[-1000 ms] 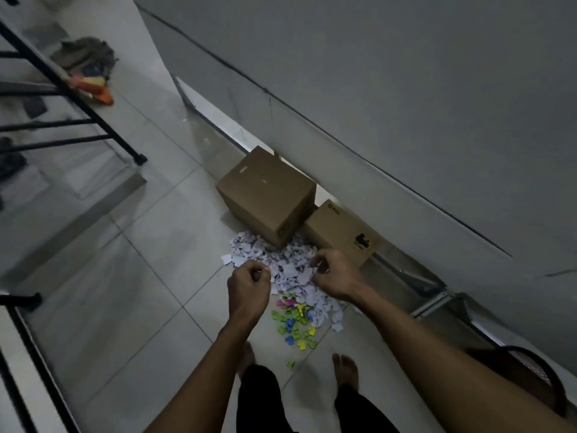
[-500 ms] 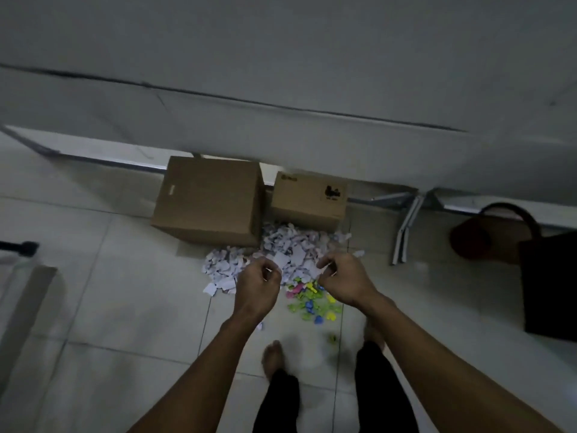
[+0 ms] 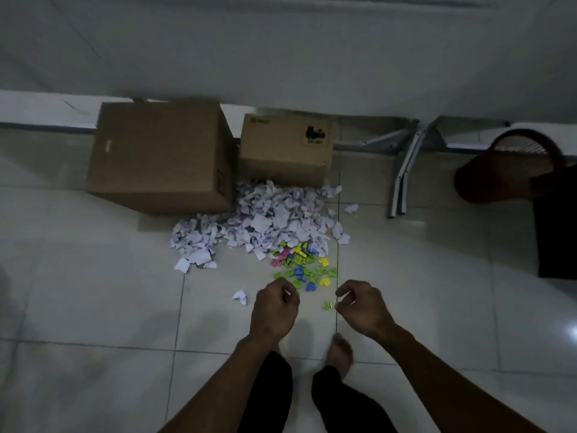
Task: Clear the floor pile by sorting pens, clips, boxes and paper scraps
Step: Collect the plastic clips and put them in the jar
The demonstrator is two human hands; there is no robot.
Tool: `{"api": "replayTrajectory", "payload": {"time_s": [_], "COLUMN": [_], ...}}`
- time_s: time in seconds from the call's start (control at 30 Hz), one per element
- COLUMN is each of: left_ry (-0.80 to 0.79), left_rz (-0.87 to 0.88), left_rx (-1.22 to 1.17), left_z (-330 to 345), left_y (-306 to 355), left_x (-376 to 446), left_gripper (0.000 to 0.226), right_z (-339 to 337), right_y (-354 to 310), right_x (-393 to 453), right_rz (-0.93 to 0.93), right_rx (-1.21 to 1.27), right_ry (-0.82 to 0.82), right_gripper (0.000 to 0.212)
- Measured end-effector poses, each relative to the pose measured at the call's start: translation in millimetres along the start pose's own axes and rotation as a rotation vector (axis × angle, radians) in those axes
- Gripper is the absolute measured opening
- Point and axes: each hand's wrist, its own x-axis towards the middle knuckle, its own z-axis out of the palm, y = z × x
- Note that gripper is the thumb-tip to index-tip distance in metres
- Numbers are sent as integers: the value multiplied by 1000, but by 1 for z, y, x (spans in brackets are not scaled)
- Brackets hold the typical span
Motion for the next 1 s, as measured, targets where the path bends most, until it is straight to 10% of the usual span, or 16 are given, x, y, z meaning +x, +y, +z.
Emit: {"api": "replayTrajectory", "payload": {"time_s": [0.63, 1.0], "left_ry": [6, 446], "left_rz": [304, 494], "left_rx": [162, -80], "left_z": [261, 320], "left_y": [-227, -265], "left_x": [225, 271], "left_gripper": [9, 14], "right_z": [181, 226], "right_y": [286, 336], "right_x": [269, 308], "right_rz": [-473, -721], "right_rx": [-649, -300], "right_ry": [-279, 110], "right_gripper": [57, 45]}}
